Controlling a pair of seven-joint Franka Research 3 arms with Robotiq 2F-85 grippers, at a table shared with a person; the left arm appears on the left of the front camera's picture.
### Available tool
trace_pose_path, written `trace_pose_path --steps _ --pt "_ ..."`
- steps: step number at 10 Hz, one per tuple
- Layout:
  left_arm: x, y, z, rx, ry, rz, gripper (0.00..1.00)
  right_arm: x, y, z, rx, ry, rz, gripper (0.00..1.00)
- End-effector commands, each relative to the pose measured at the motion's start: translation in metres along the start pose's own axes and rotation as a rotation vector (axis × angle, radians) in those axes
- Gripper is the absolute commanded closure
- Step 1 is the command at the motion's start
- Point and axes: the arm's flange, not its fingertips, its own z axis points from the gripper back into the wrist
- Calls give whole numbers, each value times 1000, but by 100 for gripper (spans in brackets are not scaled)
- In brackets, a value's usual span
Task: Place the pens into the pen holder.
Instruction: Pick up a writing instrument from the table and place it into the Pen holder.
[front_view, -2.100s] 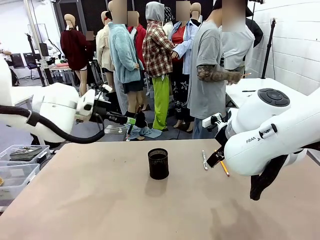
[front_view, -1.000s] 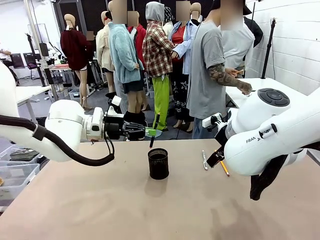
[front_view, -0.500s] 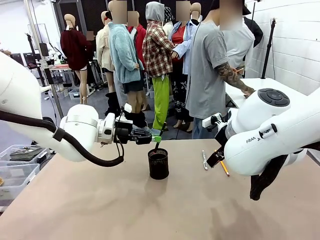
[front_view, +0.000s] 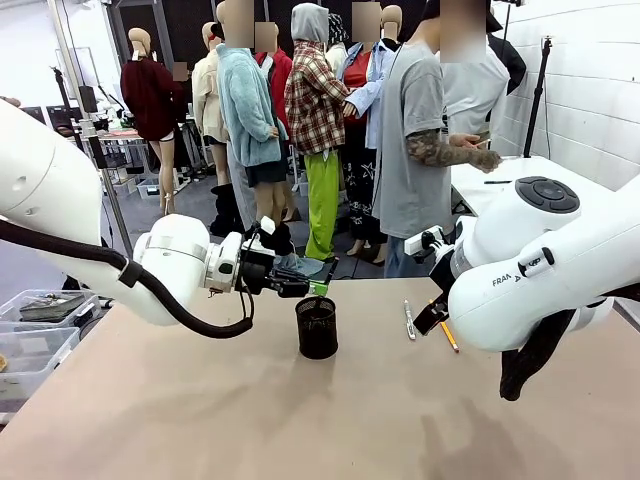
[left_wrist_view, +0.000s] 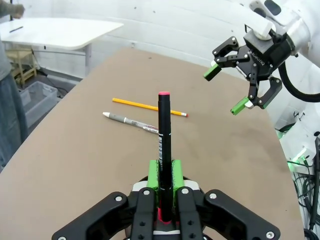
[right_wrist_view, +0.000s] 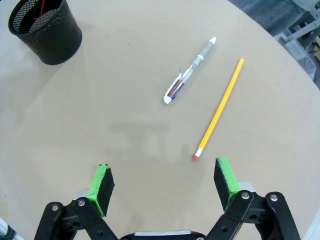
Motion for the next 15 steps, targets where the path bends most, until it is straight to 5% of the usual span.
trace_pose_path --steps 1,3,6,8,12,15 --pt "6 1 2 1 52 1 63 0 0 0 1 1 0 0" --pt "11 -9 13 1 78 -14 26 0 0 0 1 1 0 0" --pt "27 -23 54 153 216 41 26 0 0 0 1 1 0 0" --pt "45 -34 111 242 402 20 26 0 0 0 1 1 0 0" --pt "61 -49 199 514 743 199 26 0 0 0 1 1 0 0" --pt "51 -55 244 621 816 335 26 0 0 0 1 1 0 0"
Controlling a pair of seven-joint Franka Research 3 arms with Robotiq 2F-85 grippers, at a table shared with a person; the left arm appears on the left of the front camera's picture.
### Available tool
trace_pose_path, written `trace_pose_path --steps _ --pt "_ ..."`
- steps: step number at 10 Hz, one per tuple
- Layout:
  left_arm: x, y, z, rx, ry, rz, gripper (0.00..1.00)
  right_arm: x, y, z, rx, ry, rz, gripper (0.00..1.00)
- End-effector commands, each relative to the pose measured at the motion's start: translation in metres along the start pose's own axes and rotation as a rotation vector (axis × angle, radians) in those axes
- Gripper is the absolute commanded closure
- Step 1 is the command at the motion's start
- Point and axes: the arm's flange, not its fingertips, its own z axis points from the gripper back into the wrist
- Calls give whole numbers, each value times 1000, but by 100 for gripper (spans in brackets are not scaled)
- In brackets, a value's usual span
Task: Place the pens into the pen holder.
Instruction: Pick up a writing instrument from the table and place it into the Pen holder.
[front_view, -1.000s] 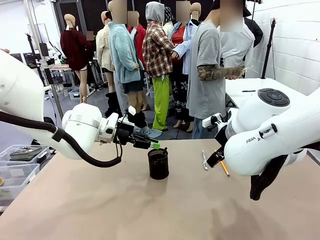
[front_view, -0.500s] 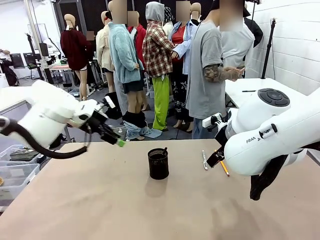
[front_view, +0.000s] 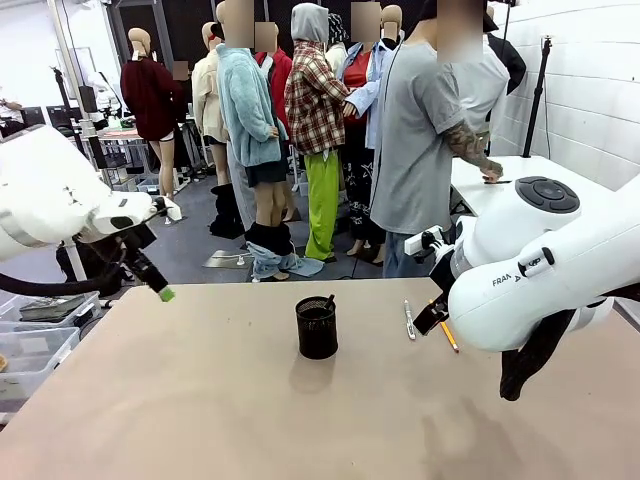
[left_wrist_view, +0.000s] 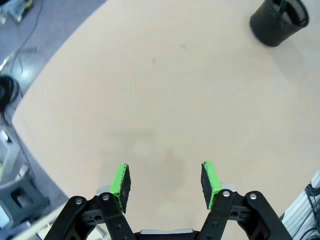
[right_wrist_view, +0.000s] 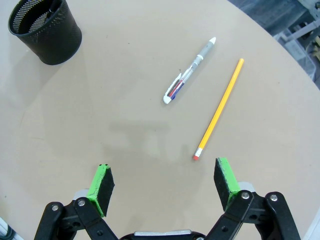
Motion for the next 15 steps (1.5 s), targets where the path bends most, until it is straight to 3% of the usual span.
trace_pose_path --steps 1,3,4,9,11,15 --pt "-5 -1 13 -5 54 59 26 0 0 0 1 1 0 0" --pt "-14 -4 10 43 108 115 26 0 0 0 1 1 0 0" --pt "-13 7 9 10 56 61 26 0 0 0 1 1 0 0" --pt "-13 7 9 10 56 61 26 0 0 0 0 0 0 0" --pt "-13 7 9 10 56 61 26 23 -19 -16 -110 137 -45 0" --pt "-13 7 9 10 56 61 26 68 -33 -71 -112 325 -24 0"
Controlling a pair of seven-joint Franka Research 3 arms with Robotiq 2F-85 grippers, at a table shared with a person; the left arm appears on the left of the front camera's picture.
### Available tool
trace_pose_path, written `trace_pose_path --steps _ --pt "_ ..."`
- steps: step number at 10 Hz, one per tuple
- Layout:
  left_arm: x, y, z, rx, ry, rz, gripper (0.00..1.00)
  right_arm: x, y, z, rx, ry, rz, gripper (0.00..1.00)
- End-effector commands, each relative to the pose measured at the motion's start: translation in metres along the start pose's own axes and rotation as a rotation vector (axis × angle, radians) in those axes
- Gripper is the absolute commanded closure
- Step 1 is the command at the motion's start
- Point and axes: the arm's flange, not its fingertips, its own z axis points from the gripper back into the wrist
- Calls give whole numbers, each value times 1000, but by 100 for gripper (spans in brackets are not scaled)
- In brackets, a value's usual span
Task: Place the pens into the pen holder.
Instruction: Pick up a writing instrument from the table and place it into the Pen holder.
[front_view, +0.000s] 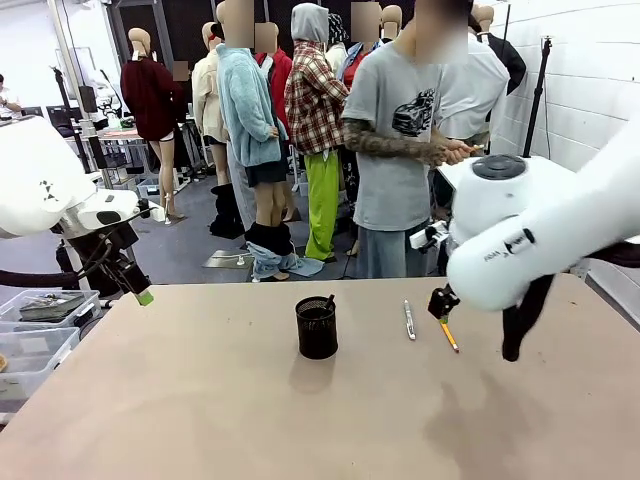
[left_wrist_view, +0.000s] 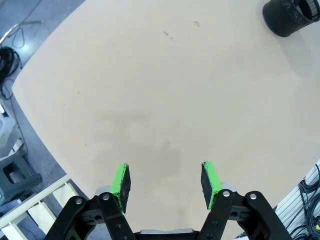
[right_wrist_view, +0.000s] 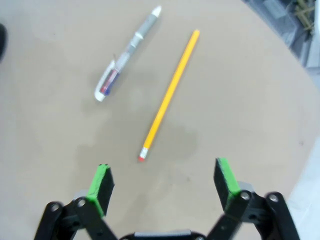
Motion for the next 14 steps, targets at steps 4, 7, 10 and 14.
trace_pose_path --steps 4,7,10,14 --pt "-1 4 0 0 -13 -14 26 65 22 -63 -11 197 -55 0" --pt "-1 4 0 0 -13 -14 26 66 4 -85 45 225 -170 0" --pt "-1 4 0 0 -13 -14 26 62 -13 -100 51 252 -242 0" --pt "-1 4 0 0 -13 -14 26 65 -19 -107 85 259 -270 36"
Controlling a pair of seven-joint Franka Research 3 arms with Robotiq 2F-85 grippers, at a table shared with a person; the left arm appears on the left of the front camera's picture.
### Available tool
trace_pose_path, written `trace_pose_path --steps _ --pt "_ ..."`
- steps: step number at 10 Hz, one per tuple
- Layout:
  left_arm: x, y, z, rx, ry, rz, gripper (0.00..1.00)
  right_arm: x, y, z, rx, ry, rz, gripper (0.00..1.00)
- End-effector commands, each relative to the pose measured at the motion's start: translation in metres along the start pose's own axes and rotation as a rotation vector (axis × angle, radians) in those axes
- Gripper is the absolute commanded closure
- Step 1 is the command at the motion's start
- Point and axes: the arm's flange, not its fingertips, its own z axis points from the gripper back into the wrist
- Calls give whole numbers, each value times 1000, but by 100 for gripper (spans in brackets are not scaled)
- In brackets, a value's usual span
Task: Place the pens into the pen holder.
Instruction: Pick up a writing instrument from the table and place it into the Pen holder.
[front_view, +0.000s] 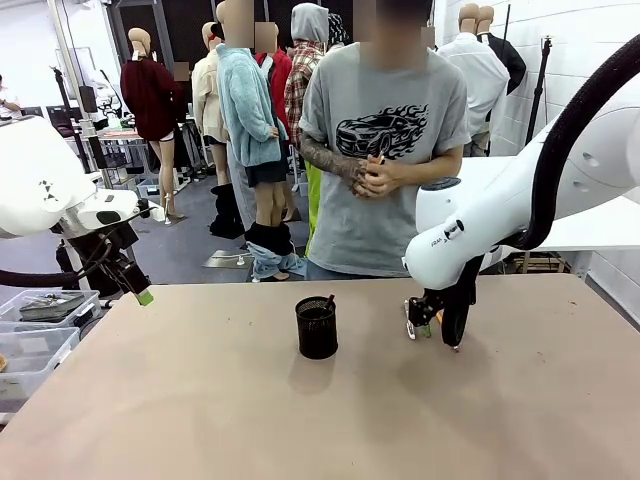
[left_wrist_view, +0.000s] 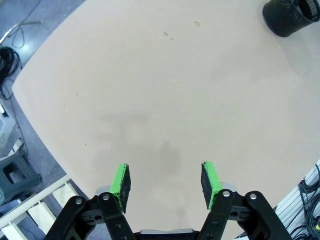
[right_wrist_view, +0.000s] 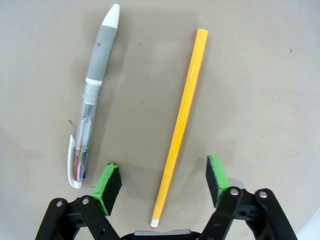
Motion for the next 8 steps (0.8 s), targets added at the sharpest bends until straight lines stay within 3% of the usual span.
trace_pose_path --steps 1,3,4,8 --pt "-1 3 0 0 -12 -15 26 8 1 -4 21 23 -17 56" --pt "-1 3 0 0 -12 -15 26 9 -2 -1 35 40 -17 94" --pt "-1 3 0 0 -12 -15 26 10 -4 -1 39 58 -19 100" --pt "-1 3 0 0 -12 -15 26 11 -9 4 80 108 5 100"
